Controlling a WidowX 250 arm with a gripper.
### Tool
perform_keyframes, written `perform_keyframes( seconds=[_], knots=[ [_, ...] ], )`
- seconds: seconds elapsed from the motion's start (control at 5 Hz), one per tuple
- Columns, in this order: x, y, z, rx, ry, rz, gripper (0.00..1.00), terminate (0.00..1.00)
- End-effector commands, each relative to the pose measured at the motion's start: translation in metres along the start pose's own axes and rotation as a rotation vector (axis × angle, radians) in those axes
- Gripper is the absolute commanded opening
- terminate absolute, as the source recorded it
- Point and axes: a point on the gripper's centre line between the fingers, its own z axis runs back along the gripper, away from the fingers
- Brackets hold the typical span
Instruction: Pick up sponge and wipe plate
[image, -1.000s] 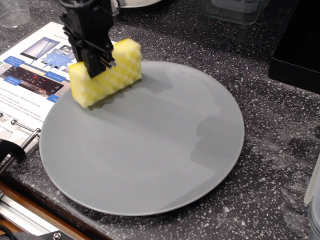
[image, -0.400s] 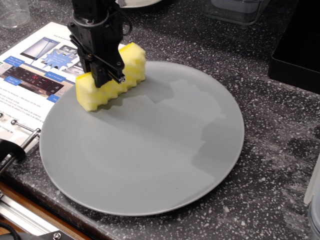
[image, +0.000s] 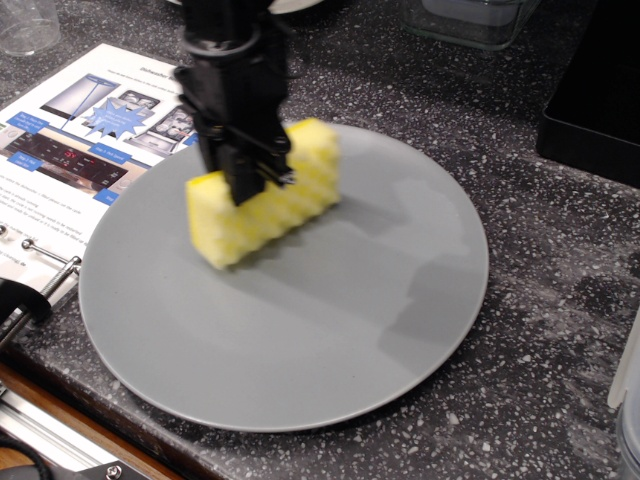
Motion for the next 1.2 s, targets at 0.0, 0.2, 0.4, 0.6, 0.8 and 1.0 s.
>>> perform_keyframes(
  seconds=[0.0, 0.2, 0.4, 0.6, 0.8, 1.0],
  knots=[
    [-0.011, -0.033, 0.008, 0.004, -0.031, -0.025, 0.0, 0.0],
    [-0.009, -0.053, 0.006, -0.025, -0.022, -0.023, 0.0, 0.0],
    [-0.008, -0.07, 0.014, -0.086, -0.022, -0.01, 0.0, 0.0],
    [-0.009, -0.076, 0.016, -0.153, -0.033, 0.024, 0.0, 0.0],
    [0.004, -0.047, -0.001, -0.17, -0.036, 0.131, 0.0, 0.0],
    [0.016, -0.012, -0.016, -0.163, -0.07, 0.215, 0.0, 1.0]
  ],
)
